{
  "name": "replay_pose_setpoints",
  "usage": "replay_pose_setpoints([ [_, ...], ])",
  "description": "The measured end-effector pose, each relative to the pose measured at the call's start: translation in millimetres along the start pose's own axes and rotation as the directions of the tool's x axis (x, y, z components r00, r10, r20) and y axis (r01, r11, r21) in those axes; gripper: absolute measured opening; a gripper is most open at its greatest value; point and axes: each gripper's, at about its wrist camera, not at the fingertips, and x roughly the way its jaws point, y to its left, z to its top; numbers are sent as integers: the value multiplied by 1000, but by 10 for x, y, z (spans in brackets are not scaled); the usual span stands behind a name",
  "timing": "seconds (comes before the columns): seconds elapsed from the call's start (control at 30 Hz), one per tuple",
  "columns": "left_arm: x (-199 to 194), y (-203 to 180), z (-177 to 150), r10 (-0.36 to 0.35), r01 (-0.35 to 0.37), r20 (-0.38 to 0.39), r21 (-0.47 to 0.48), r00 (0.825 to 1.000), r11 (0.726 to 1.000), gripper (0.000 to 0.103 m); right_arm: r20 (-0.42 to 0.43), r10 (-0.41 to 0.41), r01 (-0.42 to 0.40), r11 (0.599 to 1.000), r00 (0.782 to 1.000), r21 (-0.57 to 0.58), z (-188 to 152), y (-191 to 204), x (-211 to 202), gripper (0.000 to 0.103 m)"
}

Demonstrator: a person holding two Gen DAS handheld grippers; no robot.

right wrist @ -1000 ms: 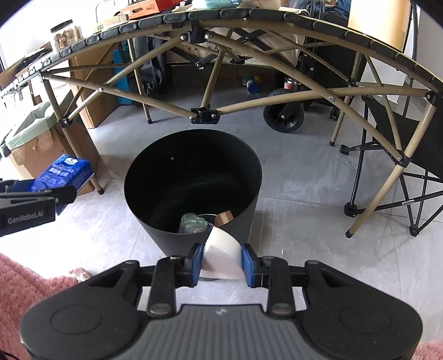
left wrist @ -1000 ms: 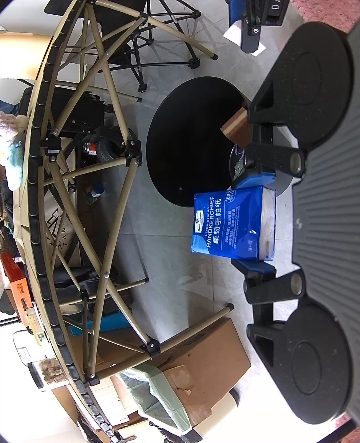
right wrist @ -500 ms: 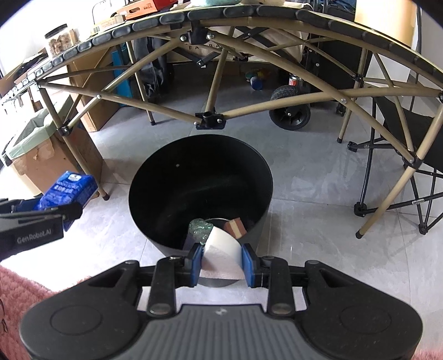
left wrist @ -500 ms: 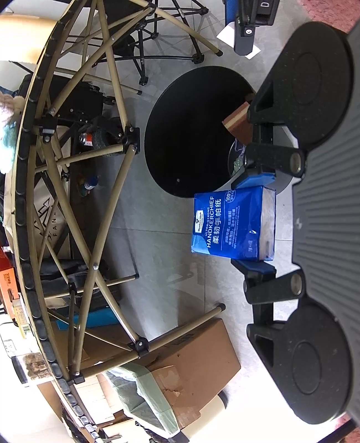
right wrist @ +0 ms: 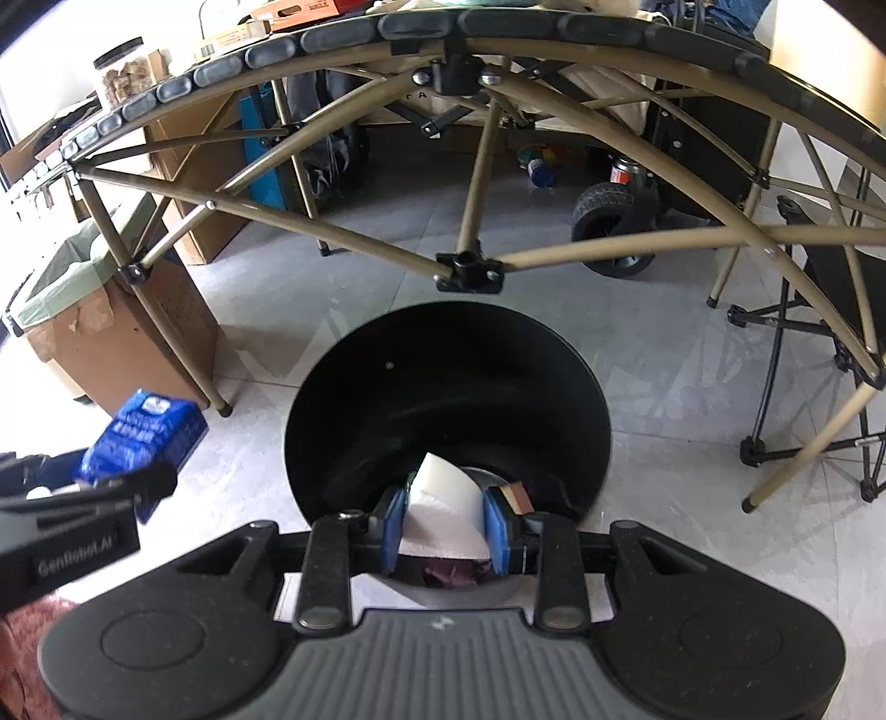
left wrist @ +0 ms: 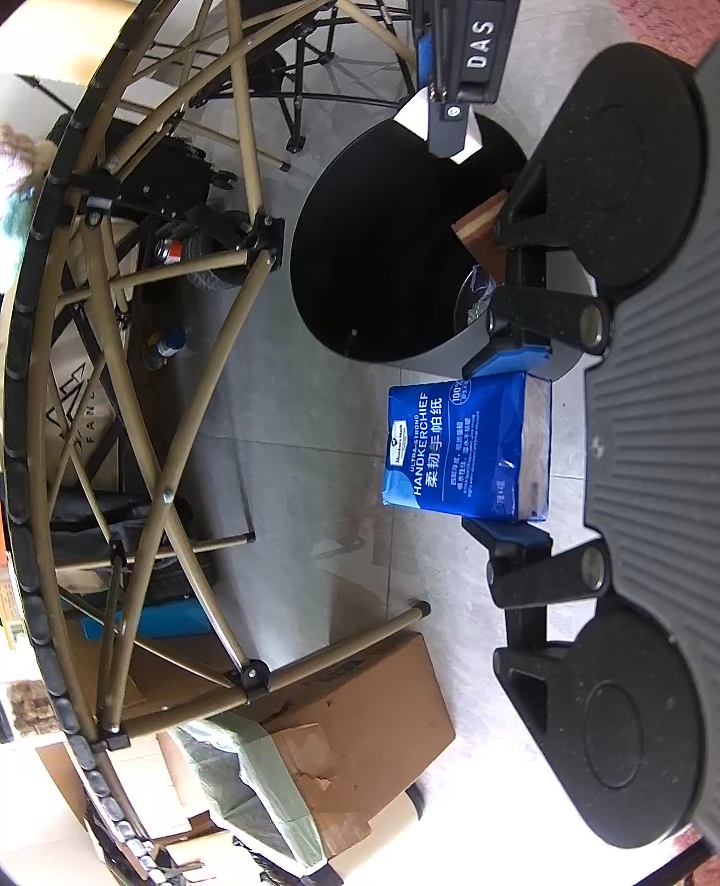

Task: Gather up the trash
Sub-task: 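Open the right gripper to drop the white wedge into the bin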

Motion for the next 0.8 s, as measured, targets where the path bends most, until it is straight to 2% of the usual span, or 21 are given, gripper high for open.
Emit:
replay_pose_setpoints([
  [0.43,134,122,85,18,-21,-40,-57,999,998,51,-17,7,-7,1000,1000,12,301,124,334,30],
  [0.8,231,170,129,34,-39,-63,-80,997,996,51,-55,15,-14,1000,998,28,363,131,513,32],
])
